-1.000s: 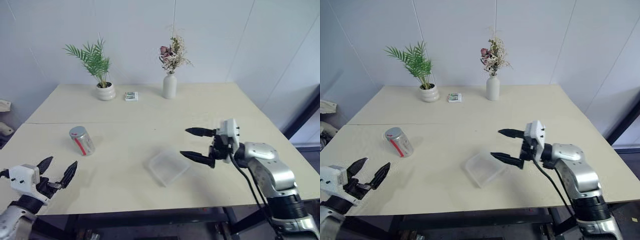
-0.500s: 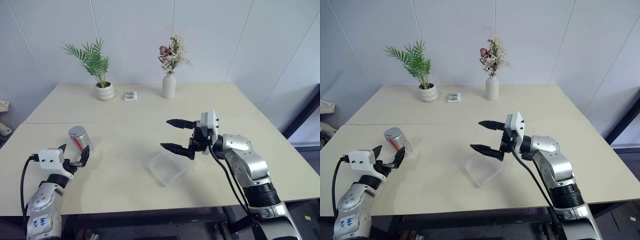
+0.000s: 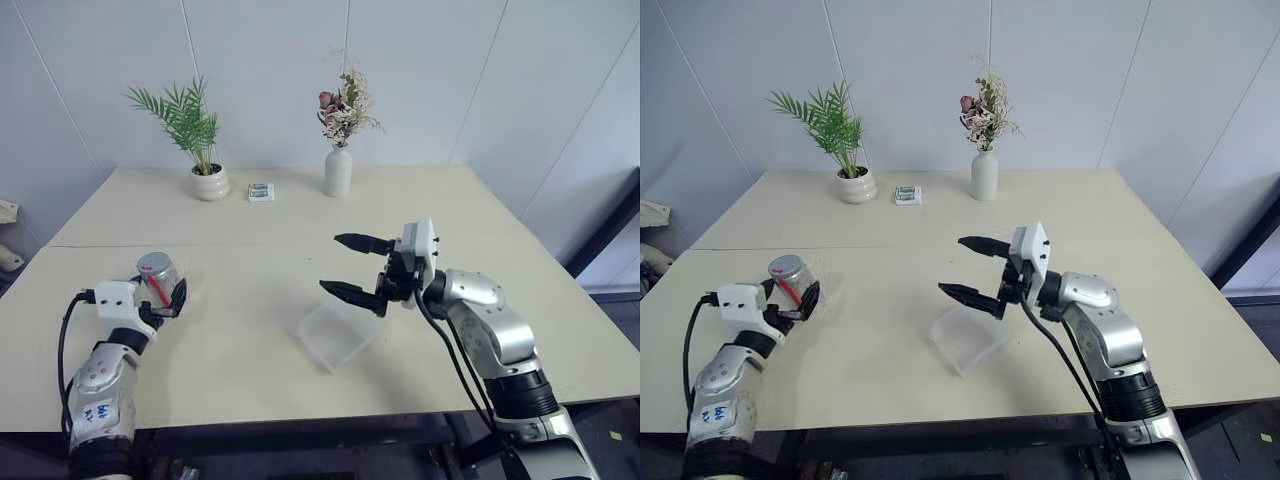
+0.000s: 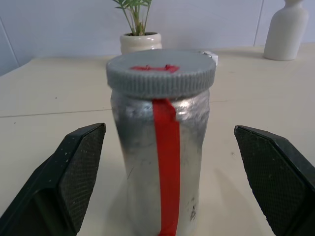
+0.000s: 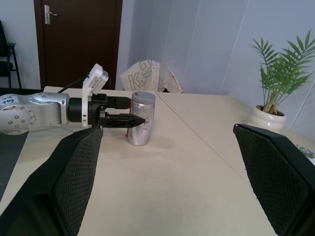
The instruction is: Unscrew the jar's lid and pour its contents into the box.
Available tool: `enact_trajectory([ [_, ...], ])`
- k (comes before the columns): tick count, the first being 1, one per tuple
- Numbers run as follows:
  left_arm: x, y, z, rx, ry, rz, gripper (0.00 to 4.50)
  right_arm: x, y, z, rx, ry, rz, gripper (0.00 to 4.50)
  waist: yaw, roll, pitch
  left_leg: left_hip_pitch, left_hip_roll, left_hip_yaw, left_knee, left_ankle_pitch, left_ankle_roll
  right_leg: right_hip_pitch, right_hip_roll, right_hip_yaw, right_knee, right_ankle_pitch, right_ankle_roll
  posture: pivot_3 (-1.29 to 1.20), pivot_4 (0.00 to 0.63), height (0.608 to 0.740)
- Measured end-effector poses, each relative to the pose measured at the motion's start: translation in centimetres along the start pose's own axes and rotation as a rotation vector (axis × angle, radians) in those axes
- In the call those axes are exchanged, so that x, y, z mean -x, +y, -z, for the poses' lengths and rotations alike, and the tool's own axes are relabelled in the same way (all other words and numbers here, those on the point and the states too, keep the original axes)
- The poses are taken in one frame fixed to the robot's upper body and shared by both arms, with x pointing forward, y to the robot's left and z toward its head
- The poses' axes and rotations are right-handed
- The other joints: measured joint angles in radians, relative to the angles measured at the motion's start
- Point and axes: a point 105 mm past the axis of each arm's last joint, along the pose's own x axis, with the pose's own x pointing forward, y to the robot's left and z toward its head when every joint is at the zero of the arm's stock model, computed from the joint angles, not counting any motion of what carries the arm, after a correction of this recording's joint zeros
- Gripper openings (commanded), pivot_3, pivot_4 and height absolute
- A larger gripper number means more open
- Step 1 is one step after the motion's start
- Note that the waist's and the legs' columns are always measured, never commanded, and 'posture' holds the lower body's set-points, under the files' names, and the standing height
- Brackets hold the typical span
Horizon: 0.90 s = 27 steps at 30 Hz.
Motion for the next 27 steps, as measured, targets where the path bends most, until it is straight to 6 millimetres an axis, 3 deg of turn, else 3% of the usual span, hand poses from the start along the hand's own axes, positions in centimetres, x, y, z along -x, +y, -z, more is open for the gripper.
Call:
enact_trajectory([
  [6, -1.2, -0.4, 0.2, -0.005, 0.007, 0.017, 4.46, 0.1, 0.5, -0.2, 0.002, -0.005, -0.003, 4.5, -0.001, 0.0, 0.0, 0.0, 0.0, 0.0, 0.0, 0.0, 0.0, 0.0, 0.0, 0.0, 0.0, 0.0, 0.0, 0.0, 0.15, 0.74],
  [9, -1.2, -0.5, 0.6, -0.006, 0.019, 0.02, 3.85, 0.2, 1.0, -0.2, -0.014, -0.006, -0.021, 4.5, 0.0, 0.0, 0.0, 0.0, 0.0, 0.0, 0.0, 0.0, 0.0, 0.0, 0.0, 0.0, 0.0, 0.0, 0.0, 0.0, 0.15, 0.74],
  [15, -1.2, 0.0, 0.9, -0.019, 0.037, 0.009, 1.97, 0.3, 2.1, -0.9, -0.027, -0.009, -0.092, 4.5, 0.0, 0.0, 0.0, 0.0, 0.0, 0.0, 0.0, 0.0, 0.0, 0.0, 0.0, 0.0, 0.0, 0.0, 0.0, 0.0, 0.15, 0.74],
  [23, -1.4, 0.5, 0.9, -0.055, 0.042, -0.01, 1.95, 0.3, 2.5, -0.7, -0.054, 0.006, -0.124, 4.5, 0.0, 0.0, 0.0, 0.0, 0.0, 0.0, 0.0, 0.0, 0.0, 0.0, 0.0, 0.0, 0.0, 0.0, 0.0, 0.0, 0.15, 0.74],
  [27, -1.6, -0.8, -0.1, -0.011, -0.009, 0.073, 1.95, 0.6, 2.3, -0.7, -0.049, 0.025, -0.113, 4.5, 0.001, 0.0, 0.0, 0.0, 0.0, 0.0, 0.0, 0.0, 0.0, 0.0, 0.0, 0.0, 0.0, 0.0, 0.0, 0.0, 0.15, 0.74],
])
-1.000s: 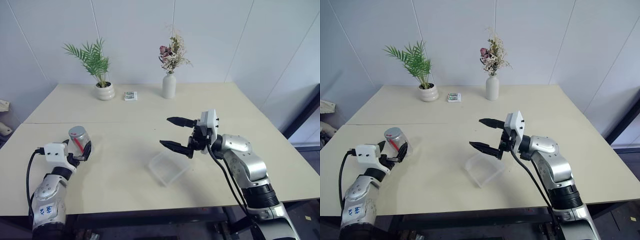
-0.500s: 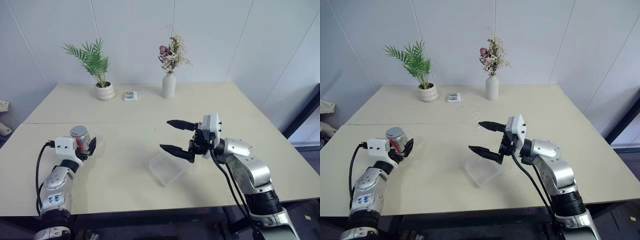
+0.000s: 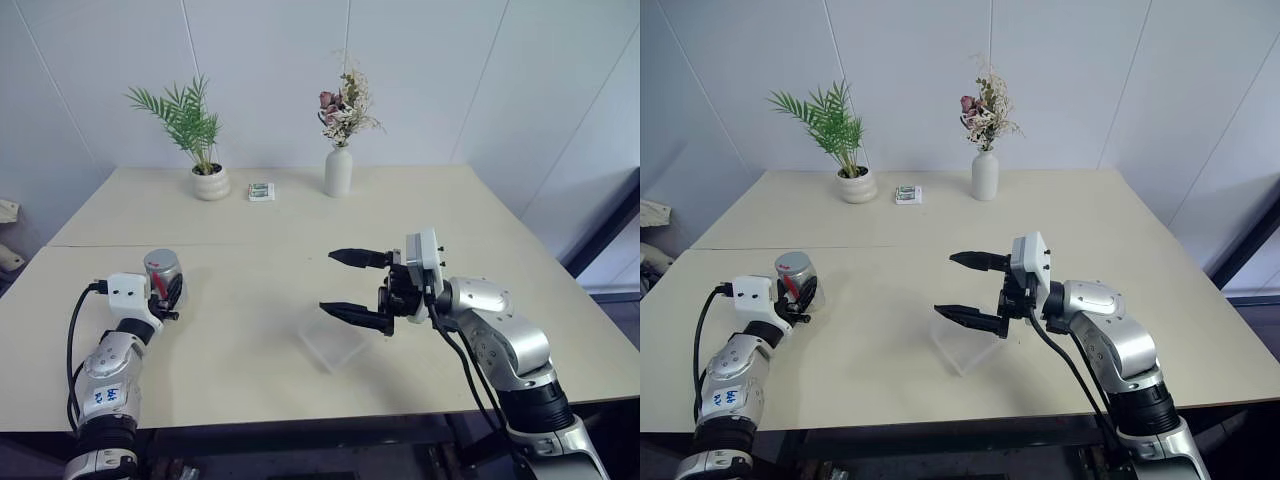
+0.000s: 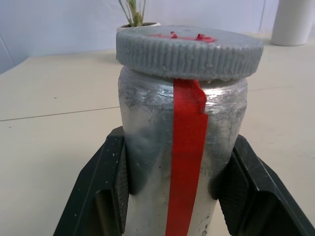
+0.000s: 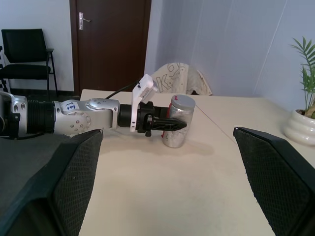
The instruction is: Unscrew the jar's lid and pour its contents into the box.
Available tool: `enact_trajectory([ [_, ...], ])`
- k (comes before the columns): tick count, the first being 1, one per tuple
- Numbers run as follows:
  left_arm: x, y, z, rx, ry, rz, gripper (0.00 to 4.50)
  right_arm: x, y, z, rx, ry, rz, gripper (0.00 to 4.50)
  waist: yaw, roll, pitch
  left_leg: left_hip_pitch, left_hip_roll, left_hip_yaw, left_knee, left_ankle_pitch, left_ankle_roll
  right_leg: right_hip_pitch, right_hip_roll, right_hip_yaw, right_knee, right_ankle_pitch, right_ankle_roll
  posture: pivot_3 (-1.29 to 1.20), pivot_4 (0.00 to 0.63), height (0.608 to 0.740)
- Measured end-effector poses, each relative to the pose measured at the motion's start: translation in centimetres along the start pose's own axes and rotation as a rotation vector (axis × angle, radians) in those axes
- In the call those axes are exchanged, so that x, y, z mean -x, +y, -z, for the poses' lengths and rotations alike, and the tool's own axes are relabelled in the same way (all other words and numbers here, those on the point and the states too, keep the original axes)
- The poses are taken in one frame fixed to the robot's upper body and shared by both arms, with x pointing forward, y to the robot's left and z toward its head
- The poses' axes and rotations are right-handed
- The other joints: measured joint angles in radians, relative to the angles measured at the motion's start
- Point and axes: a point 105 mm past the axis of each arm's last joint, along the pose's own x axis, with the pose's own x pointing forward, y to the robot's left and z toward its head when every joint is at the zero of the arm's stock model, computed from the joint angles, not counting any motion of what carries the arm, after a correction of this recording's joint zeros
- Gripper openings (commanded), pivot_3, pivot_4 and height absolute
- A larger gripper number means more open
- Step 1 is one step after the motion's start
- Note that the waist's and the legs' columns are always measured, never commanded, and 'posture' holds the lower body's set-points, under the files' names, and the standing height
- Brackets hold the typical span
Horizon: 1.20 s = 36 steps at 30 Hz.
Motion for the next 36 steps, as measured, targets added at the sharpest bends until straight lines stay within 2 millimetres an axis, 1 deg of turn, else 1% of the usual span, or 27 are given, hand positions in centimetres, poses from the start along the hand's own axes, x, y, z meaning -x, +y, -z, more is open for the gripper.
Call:
enact_trajectory([
  [3, -0.5, -2.3, -2.6, 0.008, -0.094, 0.147, 1.95, 0.1, -0.2, 0.0, -0.001, 0.008, 0.02, 4.5, 0.0, 0.0, 0.0, 0.0, 0.0, 0.0, 0.0, 0.0, 0.0, 0.0, 0.0, 0.0, 0.0, 0.0, 0.0, 0.0, 0.15, 0.74],
  [5, -0.6, -3.7, -3.8, 0.039, -0.126, 0.245, 1.95, 0.2, -0.4, 0.0, -0.01, 0.016, 0.042, 4.5, -0.002, 0.0, 0.0, 0.0, 0.0, 0.0, 0.0, 0.0, 0.0, 0.0, 0.0, 0.0, 0.0, 0.0, 0.0, 0.0, 0.15, 0.74],
  [6, -0.4, -4.7, -4.4, 0.052, -0.131, 0.322, 1.95, 0.2, -0.5, -0.1, -0.017, 0.021, 0.063, 4.5, -0.002, 0.0, 0.0, 0.0, 0.0, 0.0, 0.0, 0.0, 0.0, 0.0, 0.0, 0.0, 0.0, 0.0, 0.0, 0.0, 0.15, 0.74],
  [7, 0.1, -6.6, -5.3, 0.051, -0.129, 0.47, 1.95, 0.3, -0.7, -0.3, -0.033, 0.027, 0.096, 4.5, -0.003, 0.0, 0.0, 0.0, 0.001, 0.0, -0.001, 0.0, 0.0, -0.001, 0.0, 0.0, 0.0, 0.0, -0.001, 0.0, 0.15, 0.74],
  [10, 1.1, -9.4, -7.0, 0.048, -0.13, 0.691, 1.95, -0.1, -0.6, -0.5, -0.083, 0.047, 0.145, 4.5, -0.004, 0.0, 0.0, 0.0, 0.001, 0.0, -0.002, 0.0, 0.0, -0.001, 0.0, 0.001, 0.0, -0.001, -0.002, 0.0, 0.15, 0.74],
  [12, 1.6, -10.5, -7.2, 0.043, -0.102, 0.79, 1.95, -0.6, -0.6, -0.4, -0.124, 0.056, 0.177, 4.5, -0.006, 0.0, 0.0, 0.0, 0.002, 0.0, -0.002, 0.0, 0.0, -0.001, 0.0, 0.001, 0.0, -0.001, -0.003, 0.0, 0.15, 0.74],
  [14, 2.3, -12.0, -7.0, 0.051, -0.055, 0.908, 1.95, -1.6, -0.7, -0.4, -0.156, 0.067, 0.208, 4.5, -0.006, 0.0, 0.0, 0.001, 0.002, 0.001, -0.002, 0.0, 0.0, -0.001, 0.0, 0.001, 0.0, -0.002, -0.003, 0.0, 0.15, 0.74],
  [16, 2.6, -13.3, -6.7, 0.06, -0.026, 0.985, 1.95, -2.4, -0.5, -0.5, -0.163, 0.077, 0.213, 4.5, -0.003, 0.0, 0.0, 0.0, 0.001, 0.001, -0.002, 0.0, 0.0, -0.001, 0.0, 0.001, 0.0, -0.002, -0.003, 0.0, 0.15, 0.74],
  [18, 2.7, -14.0, -6.6, 0.069, -0.011, 1.029, 1.95, -2.6, -0.6, -0.5, -0.17, 0.087, 0.232, 4.5, -0.002, 0.0, 0.0, 0.0, 0.001, 0.0, -0.002, 0.0, 0.0, -0.001, 0.0, 0.001, -0.002, -0.002, -0.003, 0.0, 0.15, 0.74],
  [20, 2.7, -14.6, -6.8, 0.066, -0.011, 1.063, 1.95, -2.7, -0.8, -0.1, -0.186, 0.107, 0.262, 4.5, -0.001, 0.0, 0.0, -0.001, 0.001, 0.0, -0.002, -0.001, 0.0, -0.001, 0.0, 0.001, -0.002, -0.002, -0.003, 0.0, 0.15, 0.74],
  [23, 2.3, -15.9, -6.8, 0.067, -0.014, 1.102, 1.95, -3.4, -0.6, 0.6, -0.199, 0.144, 0.279, 4.5, -0.001, 0.0, 0.0, -0.002, 0.001, 0.001, -0.002, -0.001, 0.001, -0.002, 0.0, 0.001, -0.003, -0.002, -0.003, 0.0, 0.15, 0.74],
  [28, 1.7, -16.4, -5.8, 0.087, 0.018, 1.105, 1.95, -3.9, -0.8, 0.9, -0.185, 0.187, 0.314, 4.5, -0.004, 0.0, 0.0, -0.003, 0.001, 0.002, -0.002, -0.001, 0.001, -0.007, 0.001, 0.003, 0.0, -0.002, -0.002, 0.0, 0.15, 0.74],
  [33, 1.6, -16.9, -6.0, 0.09, 0.009, 1.118, 1.95, -4.7, -0.3, 0.8, -0.19, 0.185, 0.309, 4.5, -0.003, 0.0, 0.0, -0.012, 0.001, 0.002, 0.001, 0.0, 0.0, -0.016, 0.002, 0.003, 0.003, -0.001, -0.001, 0.0, 0.15, 0.74],
  [36, 1.6, -17.1, -5.8, 0.1, 0.01, 1.12, 1.95, -4.7, -0.3, 0.9, -0.194, 0.188, 0.312, 4.5, -0.002, 0.0, 0.0, -0.015, 0.001, 0.002, 0.002, 0.0, 0.001, -0.017, 0.002, 0.003, 0.003, 0.0, 0.0, 0.0, 0.15, 0.74],
])
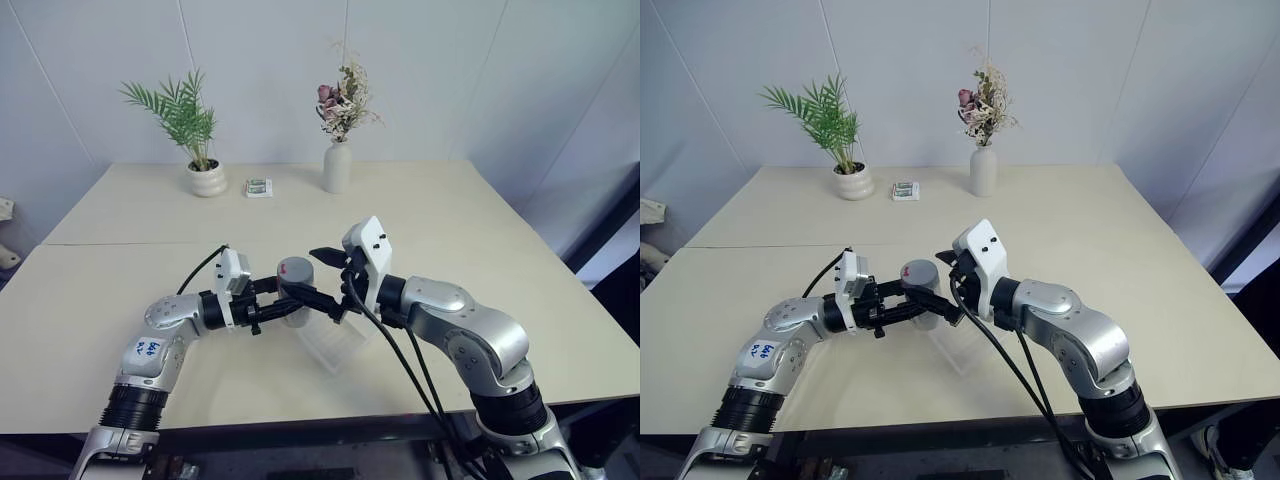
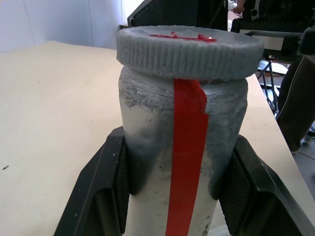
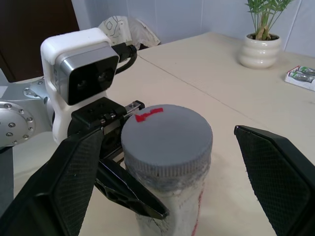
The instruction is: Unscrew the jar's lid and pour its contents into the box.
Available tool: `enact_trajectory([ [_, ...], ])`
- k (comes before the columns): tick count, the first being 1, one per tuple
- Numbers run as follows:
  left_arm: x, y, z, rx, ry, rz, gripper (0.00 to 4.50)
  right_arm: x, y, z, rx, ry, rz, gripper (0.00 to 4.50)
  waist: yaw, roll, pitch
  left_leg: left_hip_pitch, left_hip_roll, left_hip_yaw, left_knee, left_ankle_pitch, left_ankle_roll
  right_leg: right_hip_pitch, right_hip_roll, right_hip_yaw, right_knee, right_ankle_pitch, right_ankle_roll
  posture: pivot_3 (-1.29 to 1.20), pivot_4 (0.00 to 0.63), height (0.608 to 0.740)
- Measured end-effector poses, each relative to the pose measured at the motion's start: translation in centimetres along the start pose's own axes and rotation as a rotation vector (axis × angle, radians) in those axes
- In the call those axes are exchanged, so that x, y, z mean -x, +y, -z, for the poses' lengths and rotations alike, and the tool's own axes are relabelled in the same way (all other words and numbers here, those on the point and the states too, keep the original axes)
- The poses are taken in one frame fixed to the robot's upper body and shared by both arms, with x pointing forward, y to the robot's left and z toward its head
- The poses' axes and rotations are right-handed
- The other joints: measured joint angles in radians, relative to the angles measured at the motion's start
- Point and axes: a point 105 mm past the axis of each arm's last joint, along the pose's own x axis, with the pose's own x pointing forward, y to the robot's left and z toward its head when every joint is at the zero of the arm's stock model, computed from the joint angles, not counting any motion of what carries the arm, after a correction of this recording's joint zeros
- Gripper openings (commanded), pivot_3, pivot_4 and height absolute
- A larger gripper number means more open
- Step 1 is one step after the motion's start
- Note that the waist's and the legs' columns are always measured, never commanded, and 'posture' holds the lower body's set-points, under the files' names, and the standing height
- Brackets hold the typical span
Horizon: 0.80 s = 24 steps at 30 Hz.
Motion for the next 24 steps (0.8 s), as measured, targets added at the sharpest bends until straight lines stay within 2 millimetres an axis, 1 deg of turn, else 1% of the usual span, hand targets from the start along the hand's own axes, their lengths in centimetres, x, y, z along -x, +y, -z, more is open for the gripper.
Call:
enact_trajectory([
  [11, -0.23, -0.12, 0.22, 0.013, -0.008, 0.007, 1.95, -0.52, 0.48, -0.31, -0.016, -0.02, -0.016, 4.5, 0.0, 0.0, 0.0, 0.0, 0.0, 0.0, 0.001, 0.0, 0.0, 0.0, 0.0, 0.0, 0.001, 0.0, 0.0, 0.0, 0.15, 0.74],
  [19, -0.24, -0.12, 0.22, 0.013, -0.008, 0.006, 1.95, -0.71, 0.39, 0.04, -0.026, -0.01, -0.015, 4.5, -0.001, 0.0, 0.0, 0.0, 0.0, 0.0, 0.001, 0.0, 0.0, 0.0, 0.0, 0.0, 0.001, 0.0, 0.0, 0.0, 0.15, 0.74],
  [22, -0.25, -0.12, 0.22, 0.013, -0.008, 0.006, 1.95, -0.91, 0.49, 0.33, -0.035, -0.001, -0.021, 3.86, -0.001, 0.0, 0.0, 0.0, 0.0, 0.0, 0.001, 0.0, 0.0, 0.0, 0.0, 0.0, 0.001, 0.0, 0.0, 0.0, 0.15, 0.74],
  [23, -0.24, -0.12, 0.22, 0.013, -0.008, 0.007, 1.95, -0.93, 0.43, 0.4, -0.036, 0.002, -0.019, 3.59, 0.0, 0.0, 0.0, 0.0, 0.0, 0.0, 0.001, 0.0, 0.0, 0.0, 0.0, 0.0, 0.001, 0.0, 0.0, 0.0, 0.15, 0.74],
  [24, -0.25, -0.14, 0.22, 0.013, -0.008, 0.008, 1.95, -0.9, 0.28, 0.41, -0.032, 0.003, -0.01, 3.2, 0.0, 0.0, 0.0, 0.0, 0.0, 0.0, 0.001, 0.0, 0.0, 0.0, 0.0, 0.0, 0.001, 0.0, 0.0, 0.0, 0.15, 0.74],
])
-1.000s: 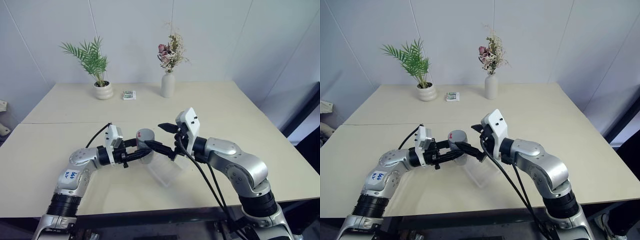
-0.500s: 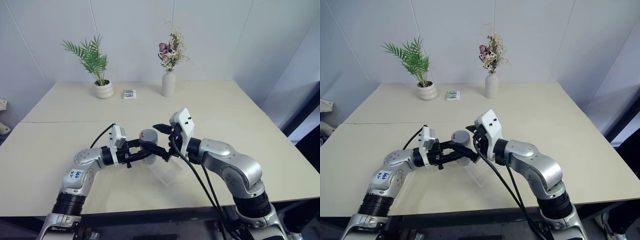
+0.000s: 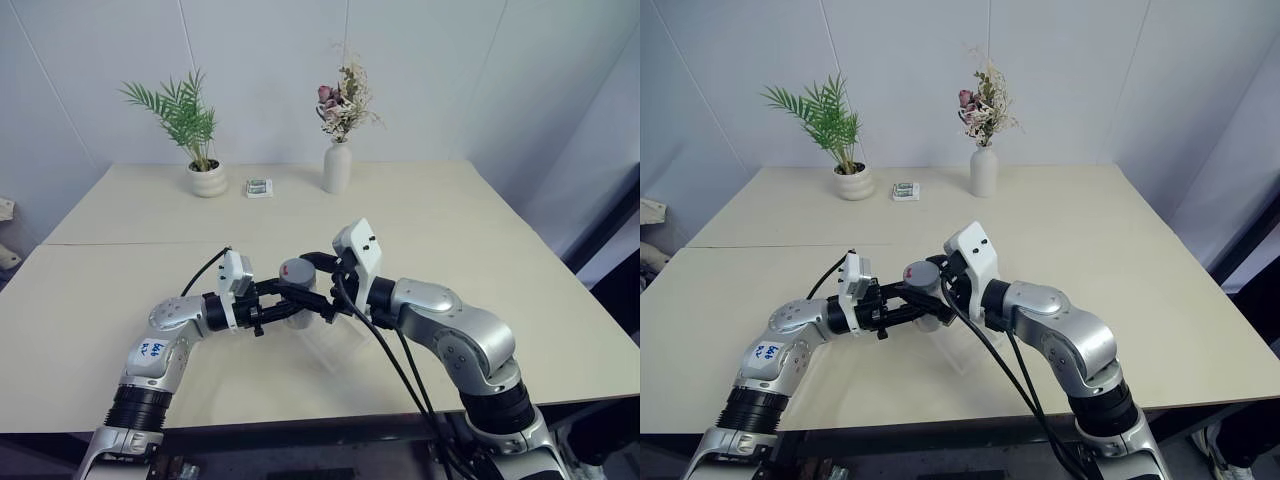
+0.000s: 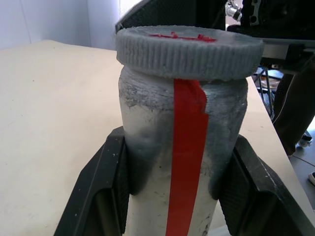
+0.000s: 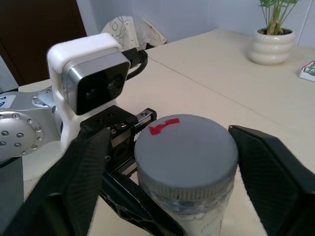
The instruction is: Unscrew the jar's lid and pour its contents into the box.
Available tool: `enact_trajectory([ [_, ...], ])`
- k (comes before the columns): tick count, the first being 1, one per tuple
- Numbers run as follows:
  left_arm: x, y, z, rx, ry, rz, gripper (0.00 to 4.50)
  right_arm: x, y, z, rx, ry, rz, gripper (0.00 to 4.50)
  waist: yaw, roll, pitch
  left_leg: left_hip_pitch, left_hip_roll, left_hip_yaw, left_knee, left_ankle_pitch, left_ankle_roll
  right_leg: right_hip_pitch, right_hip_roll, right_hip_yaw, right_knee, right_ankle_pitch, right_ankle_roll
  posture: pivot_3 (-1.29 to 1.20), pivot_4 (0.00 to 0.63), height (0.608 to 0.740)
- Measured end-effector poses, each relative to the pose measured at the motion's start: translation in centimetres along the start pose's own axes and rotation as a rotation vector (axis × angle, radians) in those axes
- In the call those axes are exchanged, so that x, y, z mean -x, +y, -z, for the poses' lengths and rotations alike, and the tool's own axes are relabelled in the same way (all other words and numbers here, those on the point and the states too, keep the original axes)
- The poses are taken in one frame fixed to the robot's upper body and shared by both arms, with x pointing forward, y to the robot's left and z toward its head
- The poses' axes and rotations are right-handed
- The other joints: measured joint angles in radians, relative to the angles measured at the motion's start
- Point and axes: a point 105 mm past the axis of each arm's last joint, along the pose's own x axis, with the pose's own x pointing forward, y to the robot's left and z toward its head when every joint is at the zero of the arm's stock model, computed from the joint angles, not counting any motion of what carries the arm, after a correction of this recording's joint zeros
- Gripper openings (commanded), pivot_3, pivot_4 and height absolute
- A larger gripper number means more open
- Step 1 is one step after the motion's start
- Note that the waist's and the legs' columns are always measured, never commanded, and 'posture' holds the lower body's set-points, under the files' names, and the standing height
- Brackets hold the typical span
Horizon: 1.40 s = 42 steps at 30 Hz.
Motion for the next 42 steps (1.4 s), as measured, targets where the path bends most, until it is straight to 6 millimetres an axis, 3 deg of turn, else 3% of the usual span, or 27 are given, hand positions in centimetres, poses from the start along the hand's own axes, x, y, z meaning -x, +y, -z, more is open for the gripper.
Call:
enact_trajectory([
  [2, 0.0, 0.0, 0.0, -0.001, -0.001, 0.002, 1.95, 0.0, -0.2, 0.0, 0.001, 0.0, 0.008, 2.61, 0.0, 0.0, 0.0, 0.0, 0.0, 0.0, 0.0, 0.0, 0.0, 0.0, 0.0, 0.0, 0.0, 0.0, 0.0, 0.0, 0.15, 0.74],
  [3, 0.0, 0.0, 0.0, 0.0, -0.001, 0.002, 1.95, 0.0, -0.1, 0.0, 0.0, -0.001, 0.007, 2.54, -0.001, 0.0, 0.0, 0.0, 0.0, 0.0, 0.0, 0.0, 0.0, 0.0, 0.0, 0.0, 0.0, 0.0, 0.0, 0.0, 0.15, 0.74],
  [15, 0.0, -0.2, 0.0, 0.0, -0.001, 0.016, 1.95, 0.1, -0.3, 0.1, -0.025, -0.014, -0.031, 2.54, -0.001, 0.0, 0.0, 0.0, 0.0, 0.0, 0.002, 0.0, 0.0, 0.0, 0.0, 0.0, 0.001, 0.0, 0.0, 0.0, 0.15, 0.74],
  [23, -0.6, -1.6, -1.8, -0.042, -0.023, 0.212, 1.95, 2.0, 0.2, -1.4, 0.054, -0.023, -0.32, 2.54, -0.002, 0.0, 0.0, 0.0, 0.0, 0.0, 0.004, 0.0, 0.0, 0.001, 0.001, 0.0, 0.002, 0.001, 0.001, 0.0, 0.15, 0.74],
  [33, -0.5, -3.3, -3.0, -0.03, 0.001, 0.434, 1.95, 2.8, 0.6, -2.5, 0.092, -0.008, -0.653, 2.54, -0.003, 0.0, 0.0, 0.0, 0.0, 0.0, 0.007, 0.0, 0.0, 0.0, 0.002, 0.001, 0.005, 0.001, 0.001, 0.0, 0.15, 0.74],
  [42, 0.1, -3.9, -3.4, -0.024, 0.036, 0.461, 1.95, 2.6, 0.5, -2.6, 0.11, -0.004, -0.772, 2.54, -0.002, 0.001, 0.001, 0.0, 0.0, 0.0, 0.011, 0.0, 0.0, 0.001, 0.002, 0.001, 0.007, 0.001, 0.001, 0.0, 0.15, 0.74],
])
